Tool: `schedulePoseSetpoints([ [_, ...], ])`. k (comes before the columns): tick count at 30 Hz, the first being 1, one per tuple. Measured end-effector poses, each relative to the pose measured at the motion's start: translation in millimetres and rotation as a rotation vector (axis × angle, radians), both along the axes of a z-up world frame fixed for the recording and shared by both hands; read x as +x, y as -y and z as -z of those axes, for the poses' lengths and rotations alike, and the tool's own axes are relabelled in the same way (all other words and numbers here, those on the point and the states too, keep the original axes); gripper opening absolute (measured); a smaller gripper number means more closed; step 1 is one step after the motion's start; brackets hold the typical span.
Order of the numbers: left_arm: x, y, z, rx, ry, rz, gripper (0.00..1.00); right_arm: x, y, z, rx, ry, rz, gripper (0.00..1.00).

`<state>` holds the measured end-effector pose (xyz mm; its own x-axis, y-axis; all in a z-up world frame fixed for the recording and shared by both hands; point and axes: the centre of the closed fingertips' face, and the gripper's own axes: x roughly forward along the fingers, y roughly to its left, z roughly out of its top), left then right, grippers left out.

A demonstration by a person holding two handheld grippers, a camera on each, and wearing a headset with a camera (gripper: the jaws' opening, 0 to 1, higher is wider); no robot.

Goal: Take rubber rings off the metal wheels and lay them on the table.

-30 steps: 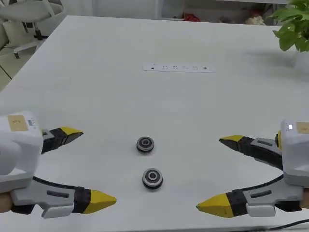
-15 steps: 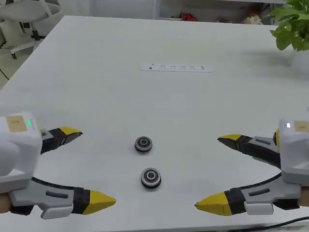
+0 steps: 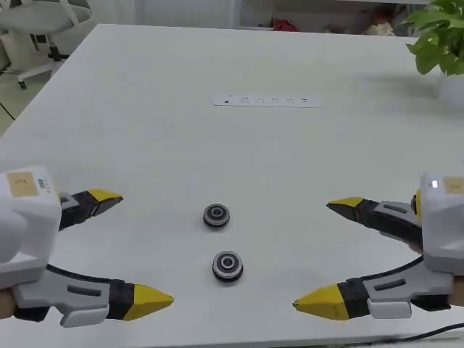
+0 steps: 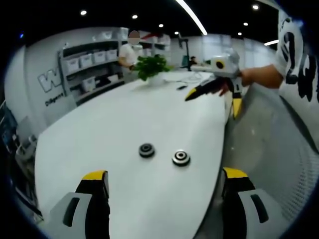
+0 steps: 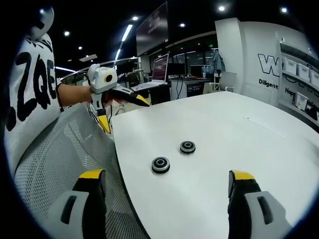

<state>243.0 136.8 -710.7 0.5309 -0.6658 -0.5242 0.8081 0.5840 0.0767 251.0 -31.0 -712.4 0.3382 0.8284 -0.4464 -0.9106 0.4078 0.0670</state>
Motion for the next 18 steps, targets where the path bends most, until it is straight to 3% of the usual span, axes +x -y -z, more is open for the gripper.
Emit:
schedulePoseSetpoints([
  [18, 5.0, -1.5, -3.1, -0.01, 0.013, -0.003, 0.95, 4.5, -4.8, -0.8, -0.007, 0.018, -0.034, 0.98],
])
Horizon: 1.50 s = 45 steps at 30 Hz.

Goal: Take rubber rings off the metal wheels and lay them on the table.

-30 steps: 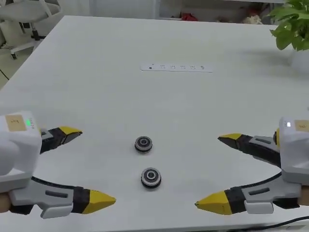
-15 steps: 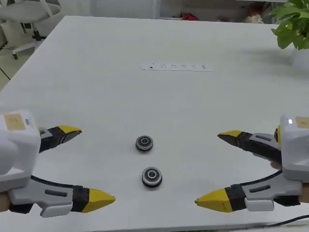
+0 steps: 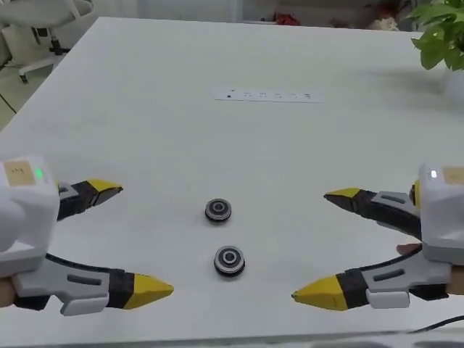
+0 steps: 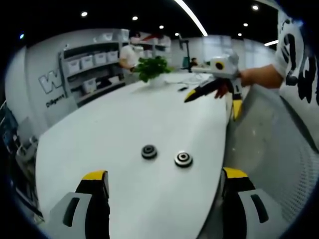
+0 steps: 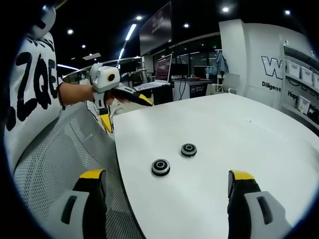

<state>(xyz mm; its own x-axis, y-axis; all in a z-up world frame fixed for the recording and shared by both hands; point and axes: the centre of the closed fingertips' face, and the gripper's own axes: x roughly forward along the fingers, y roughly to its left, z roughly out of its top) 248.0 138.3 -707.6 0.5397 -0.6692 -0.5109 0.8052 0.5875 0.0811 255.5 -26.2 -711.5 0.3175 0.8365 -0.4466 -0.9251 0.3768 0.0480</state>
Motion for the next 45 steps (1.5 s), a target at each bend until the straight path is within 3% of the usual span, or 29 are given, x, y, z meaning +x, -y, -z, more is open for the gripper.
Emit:
schedulePoseSetpoints([
  [7, 2.5, 0.8, -3.5, -0.001, 0.01, 0.007, 0.95, 2.9, -3.0, -1.0, -0.004, 0.011, -0.015, 0.97],
  [26, 10.1, 7.7, -0.1, 0.008, -0.005, 0.034, 0.92, 13.7, -10.5, 5.3, -0.016, 0.003, -0.053, 0.95],
  [35, 18.3, 12.1, 5.5, 0.028, -0.007, 0.048, 0.88, 24.1, -19.6, 6.0, -0.003, 0.023, -0.08, 0.88],
  [45, 27.1, 19.8, 9.3, 0.0, -0.026, 0.067, 0.82, 28.3, -30.3, 13.8, -0.01, 0.044, -0.132, 0.79],
])
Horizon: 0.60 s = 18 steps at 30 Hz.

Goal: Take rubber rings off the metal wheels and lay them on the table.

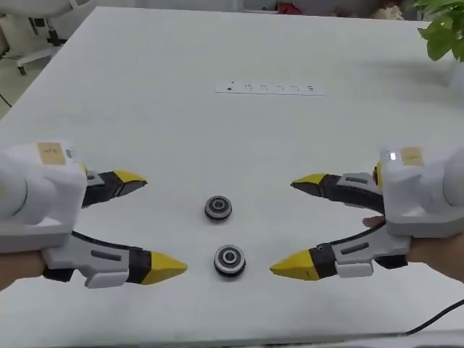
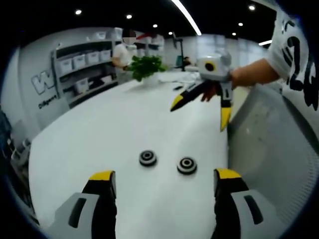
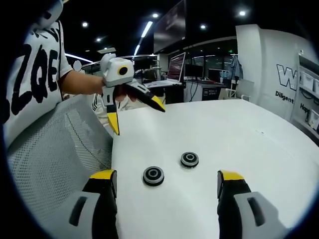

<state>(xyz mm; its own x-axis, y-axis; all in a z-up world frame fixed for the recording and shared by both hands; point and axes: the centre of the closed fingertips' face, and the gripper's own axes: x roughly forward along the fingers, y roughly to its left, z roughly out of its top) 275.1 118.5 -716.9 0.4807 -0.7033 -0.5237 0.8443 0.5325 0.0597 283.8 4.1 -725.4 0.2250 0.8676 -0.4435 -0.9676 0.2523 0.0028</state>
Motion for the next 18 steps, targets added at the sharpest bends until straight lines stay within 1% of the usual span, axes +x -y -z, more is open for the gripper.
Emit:
schedulePoseSetpoints([
  [2, 2.2, 1.7, 2.3, 0.004, 0.001, 0.005, 0.8, 0.7, -2.4, 2.3, -0.002, 0.005, -0.005, 0.76],
  [4, 3.8, 4.5, 5.5, 0.018, 0.006, 0.016, 0.79, 2.1, -4.9, 5.1, -0.005, 0.015, -0.011, 0.73],
  [7, 4.4, 10.0, 9.1, 0.021, 0.003, 0.035, 0.77, 1.9, -9.0, 9.4, 0.002, 0.005, -0.029, 0.69],
  [8, 4.8, 11.3, 10.4, 0.02, 0.002, 0.038, 0.75, 1.7, -10.0, 10.7, 0.004, -0.004, -0.032, 0.67],
  [10, 6.6, 14.4, 13.7, 0.017, 0.007, 0.043, 0.71, 2.6, -12.5, 14.0, 0.0, 0.008, -0.039, 0.63],
  [12, 7.4, 17.5, 17.0, 0.006, -0.006, 0.047, 0.67, 3.0, -13.7, 19.5, -0.007, -0.008, -0.045, 0.62],
  [13, 7.7, 19.1, 18.1, 0.0, -0.01, 0.048, 0.67, 3.2, -14.1, 20.3, -0.007, -0.009, -0.045, 0.61],
  [16, 6.7, 24.6, 22.5, -0.007, -0.026, 0.06, 0.65, 1.8, -16.6, 26.7, -0.01, -0.033, -0.053, 0.57],
  [17, 5.7, 27.1, 24.4, -0.009, -0.03, 0.068, 0.64, 1.9, -17.1, 28.3, -0.003, -0.038, -0.055, 0.56],
  [18, 5.3, 28.7, 25.8, -0.006, -0.028, 0.074, 0.63, 1.6, -17.8, 29.2, 0.008, -0.048, -0.057, 0.56],
])
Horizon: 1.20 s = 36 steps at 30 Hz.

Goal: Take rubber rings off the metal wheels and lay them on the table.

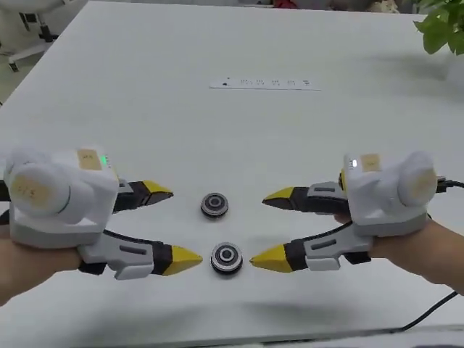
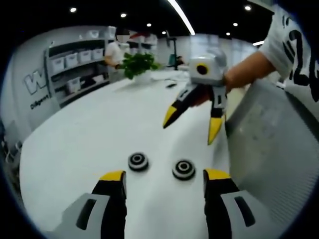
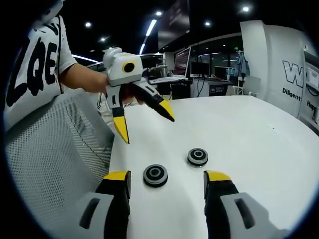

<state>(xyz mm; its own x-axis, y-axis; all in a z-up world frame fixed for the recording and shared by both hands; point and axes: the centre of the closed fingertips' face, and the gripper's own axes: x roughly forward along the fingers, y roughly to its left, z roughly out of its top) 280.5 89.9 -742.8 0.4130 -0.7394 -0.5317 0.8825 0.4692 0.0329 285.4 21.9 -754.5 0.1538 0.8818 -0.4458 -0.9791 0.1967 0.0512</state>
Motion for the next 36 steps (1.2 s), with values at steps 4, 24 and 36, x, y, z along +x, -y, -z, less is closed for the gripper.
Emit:
schedulePoseSetpoints([
  [4, 0.2, 5.8, 6.8, 0.011, -0.001, 0.027, 0.56, 2.6, 1.3, 11.1, -0.015, -0.013, 0.003, 0.51],
  [24, -11.2, 34.4, 35.6, 0.036, -0.064, 0.154, 0.35, -11.8, -12.7, 38.0, -0.047, -0.058, -0.072, 0.29],
  [36, -9.3, 46.2, 41.2, 0.024, -0.098, 0.158, 0.25, -16.4, -19.1, 43.6, -0.054, -0.062, -0.091, 0.25],
])
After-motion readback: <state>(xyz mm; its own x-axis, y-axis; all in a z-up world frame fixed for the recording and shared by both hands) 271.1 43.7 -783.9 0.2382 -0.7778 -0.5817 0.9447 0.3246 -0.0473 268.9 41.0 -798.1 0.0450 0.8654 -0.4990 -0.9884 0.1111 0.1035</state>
